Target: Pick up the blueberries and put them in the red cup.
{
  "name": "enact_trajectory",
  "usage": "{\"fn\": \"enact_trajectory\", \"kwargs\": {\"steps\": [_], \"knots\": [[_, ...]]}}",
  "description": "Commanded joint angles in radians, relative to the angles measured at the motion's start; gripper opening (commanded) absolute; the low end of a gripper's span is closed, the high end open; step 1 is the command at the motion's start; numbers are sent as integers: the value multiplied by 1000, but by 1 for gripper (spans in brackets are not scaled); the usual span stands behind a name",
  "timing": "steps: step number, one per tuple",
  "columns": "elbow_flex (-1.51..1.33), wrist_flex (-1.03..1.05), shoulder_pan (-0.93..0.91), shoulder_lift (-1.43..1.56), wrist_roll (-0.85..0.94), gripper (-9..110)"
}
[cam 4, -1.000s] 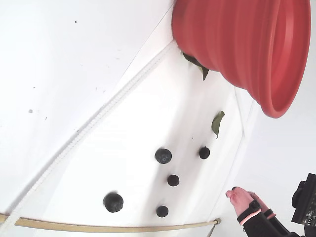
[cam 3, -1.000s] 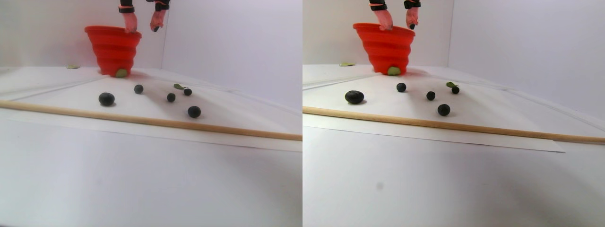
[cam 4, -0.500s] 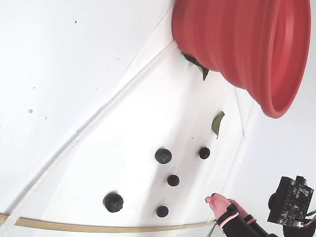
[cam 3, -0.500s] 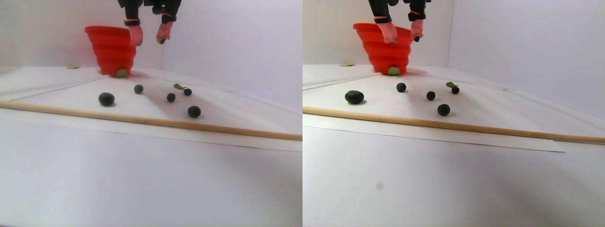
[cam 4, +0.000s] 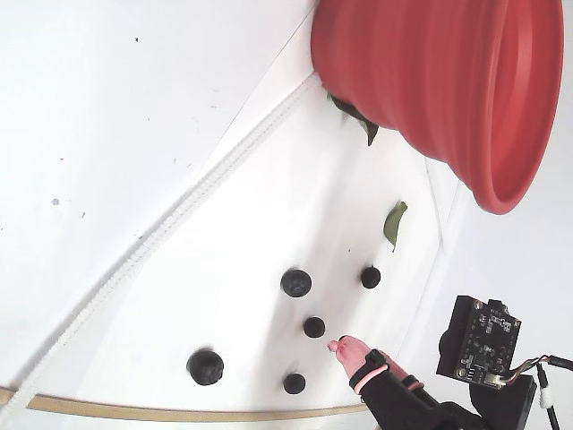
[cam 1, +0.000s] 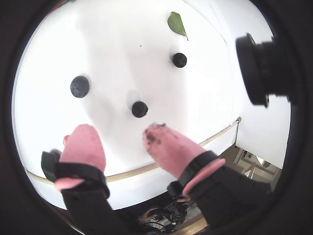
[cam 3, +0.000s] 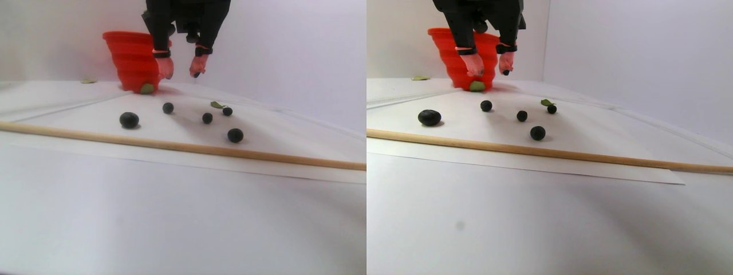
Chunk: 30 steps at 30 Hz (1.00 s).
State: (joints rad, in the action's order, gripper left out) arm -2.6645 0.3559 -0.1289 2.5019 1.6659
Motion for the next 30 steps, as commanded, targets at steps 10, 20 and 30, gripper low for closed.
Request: {"fn": "enact_trajectory", "kwargs": {"steps": [10,20,30], "knots": [[26,-118,44,-83,-44,18],[74,-193,54,-199,-61,18],[133,-262,67,-307,-87,18]]}}
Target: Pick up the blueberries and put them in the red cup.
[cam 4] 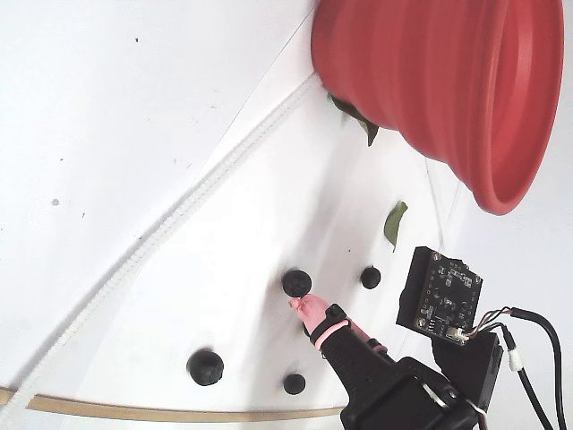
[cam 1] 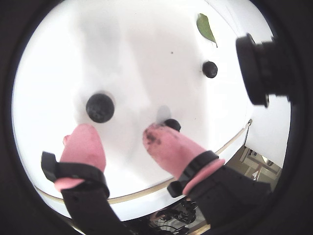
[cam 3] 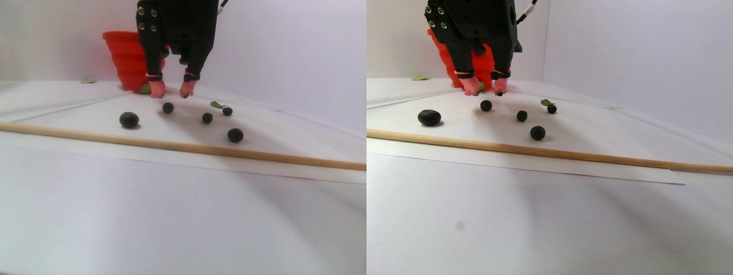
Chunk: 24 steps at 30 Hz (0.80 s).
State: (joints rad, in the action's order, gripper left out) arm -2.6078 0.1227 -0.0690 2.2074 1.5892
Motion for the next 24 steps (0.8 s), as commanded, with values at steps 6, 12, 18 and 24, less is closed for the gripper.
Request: {"fn": "enact_trajectory", "kwargs": {"steps": [6,12,18,24], "knots": [[106,-52,15,-55,-25,18],[101,-80,23,-77,-34,18],[103,-91,23,-97,-34,18],[110,-106,21,-124,-38,18]]}}
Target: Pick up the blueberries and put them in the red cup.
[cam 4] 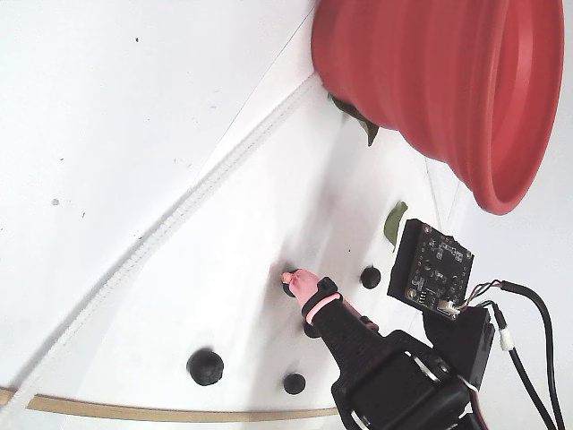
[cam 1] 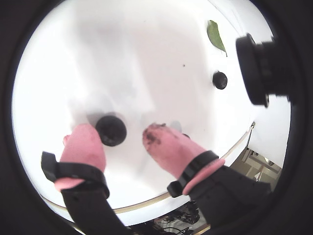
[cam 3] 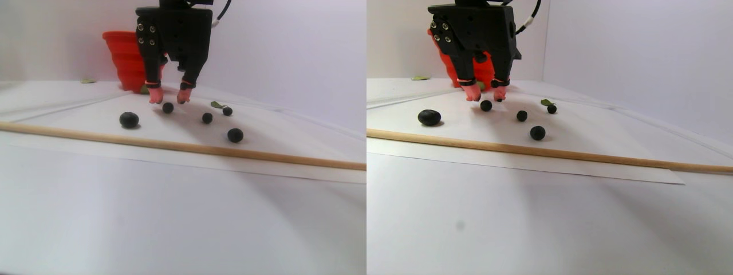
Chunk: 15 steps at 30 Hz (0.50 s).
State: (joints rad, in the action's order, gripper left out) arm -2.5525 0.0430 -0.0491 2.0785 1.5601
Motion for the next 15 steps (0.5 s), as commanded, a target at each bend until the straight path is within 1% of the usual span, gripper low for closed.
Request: {"fn": "enact_trajectory", "kwargs": {"steps": [1,15], "knots": [[57,-26,2,0,-11,18],[75,-58,12,-48,-49,18]]}}
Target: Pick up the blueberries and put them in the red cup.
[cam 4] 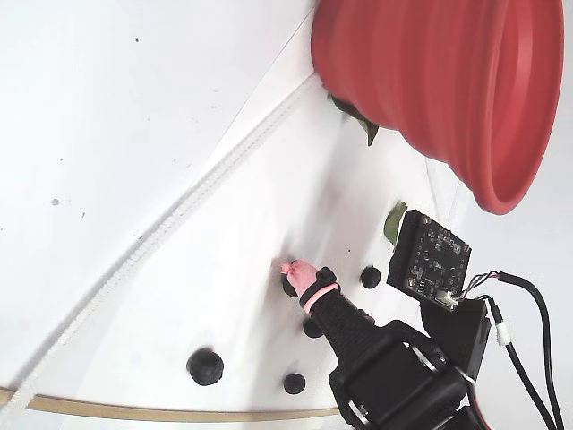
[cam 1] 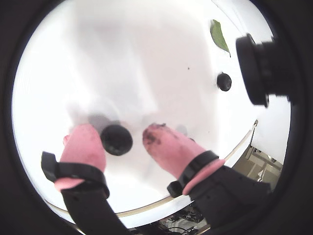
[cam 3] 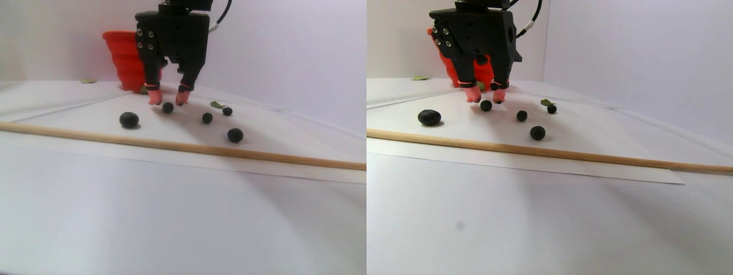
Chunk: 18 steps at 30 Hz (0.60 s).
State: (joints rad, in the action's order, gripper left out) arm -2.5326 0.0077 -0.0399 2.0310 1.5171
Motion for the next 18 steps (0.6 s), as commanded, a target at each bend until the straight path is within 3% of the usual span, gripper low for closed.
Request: {"fn": "enact_trajectory", "kwargs": {"steps": [1,18], "knots": [[55,-28,5,-3,-9,18],[40,-52,-11,-37,-6,15]]}}
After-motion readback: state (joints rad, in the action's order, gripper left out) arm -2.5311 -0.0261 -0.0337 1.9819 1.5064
